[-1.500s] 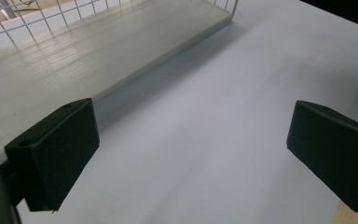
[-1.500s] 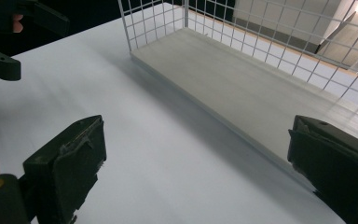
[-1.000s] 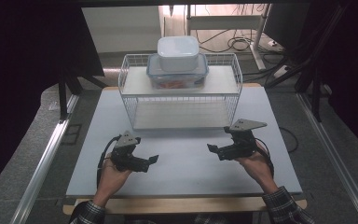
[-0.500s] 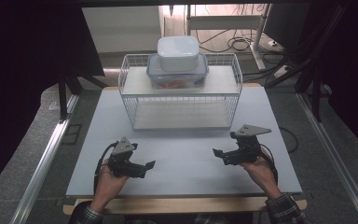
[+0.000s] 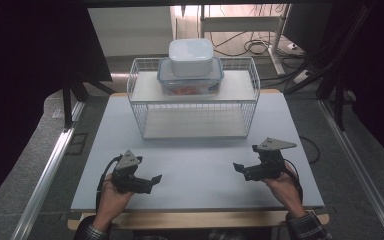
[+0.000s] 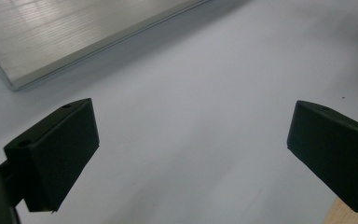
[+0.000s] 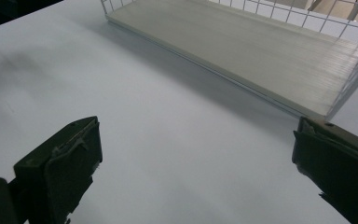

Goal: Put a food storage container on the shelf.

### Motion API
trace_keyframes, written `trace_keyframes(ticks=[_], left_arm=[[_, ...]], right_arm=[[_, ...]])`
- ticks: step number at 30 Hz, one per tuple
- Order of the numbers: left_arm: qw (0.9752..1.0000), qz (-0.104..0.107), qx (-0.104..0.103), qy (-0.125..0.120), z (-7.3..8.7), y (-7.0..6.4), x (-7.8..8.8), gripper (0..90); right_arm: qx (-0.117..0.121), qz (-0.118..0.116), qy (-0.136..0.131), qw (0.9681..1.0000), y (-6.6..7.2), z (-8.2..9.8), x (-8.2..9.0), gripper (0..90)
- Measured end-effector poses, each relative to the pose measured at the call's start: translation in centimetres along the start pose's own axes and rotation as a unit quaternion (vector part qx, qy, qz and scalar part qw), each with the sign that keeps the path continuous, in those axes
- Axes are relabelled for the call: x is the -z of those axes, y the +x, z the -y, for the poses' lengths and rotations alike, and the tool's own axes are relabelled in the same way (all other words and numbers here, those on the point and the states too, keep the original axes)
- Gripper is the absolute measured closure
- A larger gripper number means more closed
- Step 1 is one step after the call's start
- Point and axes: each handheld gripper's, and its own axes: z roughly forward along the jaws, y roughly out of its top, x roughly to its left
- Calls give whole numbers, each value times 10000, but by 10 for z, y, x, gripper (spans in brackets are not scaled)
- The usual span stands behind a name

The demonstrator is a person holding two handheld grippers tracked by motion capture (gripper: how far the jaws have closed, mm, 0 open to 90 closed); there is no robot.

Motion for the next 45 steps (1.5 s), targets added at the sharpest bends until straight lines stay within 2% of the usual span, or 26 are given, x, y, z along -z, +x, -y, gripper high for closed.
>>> trace_keyframes(ticks=[24,38,45], left_arm=[[9992,-288,111,259,25,9,7,13],[9981,-372,108,479,34,11,0,10],[9971,-340,228,635,39,15,-5,8]], right_arm=[[-205,249,236,9992,-10,35,9,9],[-337,183,432,9983,-10,51,7,4],[-306,149,626,9975,-10,55,2,4]])
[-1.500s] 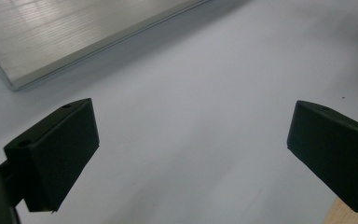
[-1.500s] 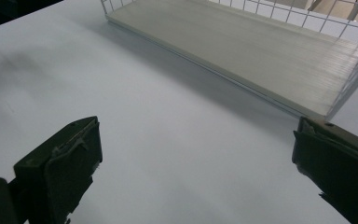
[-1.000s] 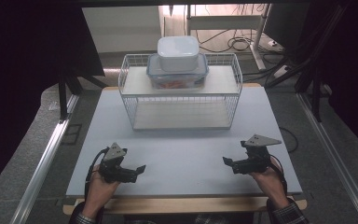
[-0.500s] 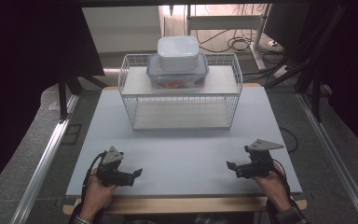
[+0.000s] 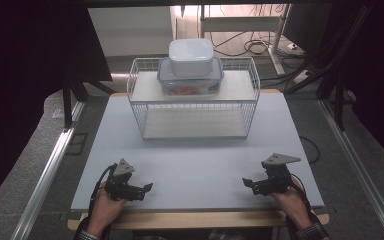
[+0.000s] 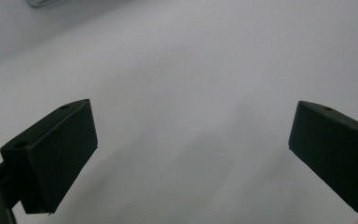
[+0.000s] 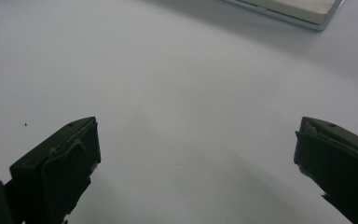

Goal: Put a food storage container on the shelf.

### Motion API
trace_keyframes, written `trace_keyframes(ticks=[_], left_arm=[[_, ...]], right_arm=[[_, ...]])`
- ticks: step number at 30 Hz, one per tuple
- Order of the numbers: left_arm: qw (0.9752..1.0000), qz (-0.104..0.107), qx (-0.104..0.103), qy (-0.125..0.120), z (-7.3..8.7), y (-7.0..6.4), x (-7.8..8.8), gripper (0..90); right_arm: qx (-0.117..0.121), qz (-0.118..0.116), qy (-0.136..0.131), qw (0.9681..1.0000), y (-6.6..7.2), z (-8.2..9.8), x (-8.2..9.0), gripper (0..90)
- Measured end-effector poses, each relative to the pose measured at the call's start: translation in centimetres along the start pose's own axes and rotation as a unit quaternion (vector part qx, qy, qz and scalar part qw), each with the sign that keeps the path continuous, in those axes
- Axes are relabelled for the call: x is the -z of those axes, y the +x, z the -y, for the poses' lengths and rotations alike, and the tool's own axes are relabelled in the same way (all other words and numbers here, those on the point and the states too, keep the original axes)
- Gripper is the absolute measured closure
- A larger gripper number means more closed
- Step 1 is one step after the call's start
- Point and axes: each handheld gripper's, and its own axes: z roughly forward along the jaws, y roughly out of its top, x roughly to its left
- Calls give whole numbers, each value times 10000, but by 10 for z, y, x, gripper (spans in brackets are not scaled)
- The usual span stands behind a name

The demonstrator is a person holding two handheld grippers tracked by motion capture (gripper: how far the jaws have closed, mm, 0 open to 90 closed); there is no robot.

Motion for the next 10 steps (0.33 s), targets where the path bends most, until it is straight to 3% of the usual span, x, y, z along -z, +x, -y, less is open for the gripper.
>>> trace_keyframes(ticks=[10], left_arm=[[10000,10,22,-1,0,1,-1,8]], right_arm=[[79,1,185,9998,2,1,-6,4]])
